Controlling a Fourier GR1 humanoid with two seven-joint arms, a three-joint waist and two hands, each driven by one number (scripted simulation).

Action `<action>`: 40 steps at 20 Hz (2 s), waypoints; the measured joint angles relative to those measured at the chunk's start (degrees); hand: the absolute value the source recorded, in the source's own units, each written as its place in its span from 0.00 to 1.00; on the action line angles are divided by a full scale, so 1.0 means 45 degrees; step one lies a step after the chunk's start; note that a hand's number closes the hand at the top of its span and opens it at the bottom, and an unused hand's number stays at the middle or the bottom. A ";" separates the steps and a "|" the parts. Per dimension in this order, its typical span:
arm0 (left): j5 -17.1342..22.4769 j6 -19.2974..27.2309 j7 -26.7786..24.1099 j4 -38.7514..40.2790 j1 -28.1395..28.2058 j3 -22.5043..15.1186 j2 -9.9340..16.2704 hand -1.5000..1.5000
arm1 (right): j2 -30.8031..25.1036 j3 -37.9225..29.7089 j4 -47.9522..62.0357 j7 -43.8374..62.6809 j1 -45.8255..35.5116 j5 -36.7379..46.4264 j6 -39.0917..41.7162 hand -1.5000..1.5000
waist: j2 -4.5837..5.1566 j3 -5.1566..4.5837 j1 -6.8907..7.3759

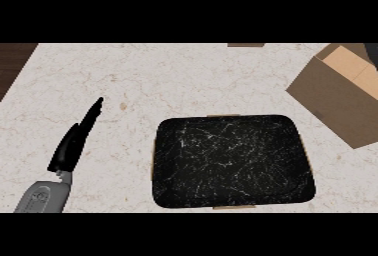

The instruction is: Pick the eggplant from the tray and place it in the cardboard box

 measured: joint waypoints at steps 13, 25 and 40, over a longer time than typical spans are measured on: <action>-0.0045 -0.0114 0.0164 -0.0395 0.0149 0.0115 -0.0096 0.50 | -0.0798 -0.3099 0.0569 -0.2859 0.2237 -0.3223 -0.1279 0.00 | 0.0034 0.0024 0.0020; -0.0267 -0.0009 -0.0055 -0.0029 0.0053 0.0118 -0.0309 0.50 | -0.0295 -0.5616 -0.1247 -0.6980 0.3269 -0.6164 -0.6947 0.00 | 0.0049 0.0029 0.0018; -0.0360 -0.0202 0.0179 -0.0233 0.0217 0.0445 -0.0254 0.50 | 0.0022 -0.8712 -0.4474 -1.3312 0.7429 -1.1516 -0.9064 0.00 | -0.0071 0.0018 -0.0228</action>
